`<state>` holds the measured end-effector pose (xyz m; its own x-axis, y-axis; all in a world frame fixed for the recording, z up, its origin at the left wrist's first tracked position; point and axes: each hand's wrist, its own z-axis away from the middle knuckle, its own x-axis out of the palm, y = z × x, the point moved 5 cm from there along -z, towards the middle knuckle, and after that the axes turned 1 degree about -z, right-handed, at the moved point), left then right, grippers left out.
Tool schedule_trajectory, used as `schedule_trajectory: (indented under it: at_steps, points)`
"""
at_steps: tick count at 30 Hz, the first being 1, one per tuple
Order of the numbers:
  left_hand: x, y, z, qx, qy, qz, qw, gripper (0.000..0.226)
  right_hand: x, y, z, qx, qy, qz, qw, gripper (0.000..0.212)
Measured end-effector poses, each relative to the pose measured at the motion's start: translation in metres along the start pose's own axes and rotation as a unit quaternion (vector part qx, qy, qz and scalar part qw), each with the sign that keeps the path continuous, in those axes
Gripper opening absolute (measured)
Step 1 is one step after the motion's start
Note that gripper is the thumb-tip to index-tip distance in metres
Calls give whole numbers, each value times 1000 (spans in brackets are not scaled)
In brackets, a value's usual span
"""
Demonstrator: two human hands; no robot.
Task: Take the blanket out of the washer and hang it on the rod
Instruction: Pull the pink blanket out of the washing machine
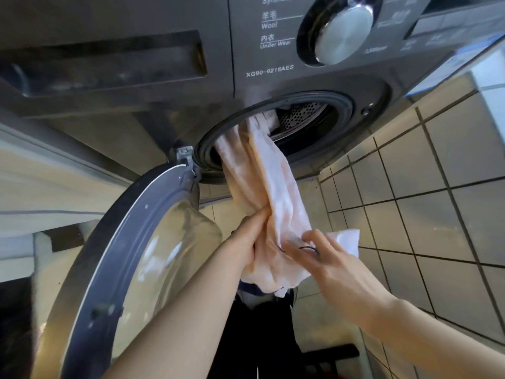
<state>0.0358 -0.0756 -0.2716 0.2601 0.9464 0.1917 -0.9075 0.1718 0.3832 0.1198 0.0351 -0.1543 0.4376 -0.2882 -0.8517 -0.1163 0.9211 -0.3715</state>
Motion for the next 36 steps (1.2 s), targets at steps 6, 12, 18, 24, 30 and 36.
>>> schedule_trajectory:
  at_steps: [6, 12, 18, 24, 30, 36]
  points:
    - [-2, 5, 3, 2, -33, 85, 996, 83, 18, 12, 17, 66, 12, 46, 997, 96]
    - [12, 6, 7, -23, -59, -51, 997, 99, 29, 35, 33, 205, -31, -108, 972, 64]
    - [29, 15, 17, 16, -67, -77, 995, 84, 25, 11, 31, 44, -62, -68, 995, 66]
    - [34, 6, 11, -25, 51, -150, 987, 85, 58, -4, 32, -100, -78, -14, 992, 70]
    - [19, 6, 10, 24, 128, -196, 972, 45, 31, 6, 14, -39, -19, -127, 991, 59]
    - [9, 1, 11, 13, 141, -303, 943, 76, 7, 41, -41, -58, 8, 46, 997, 73]
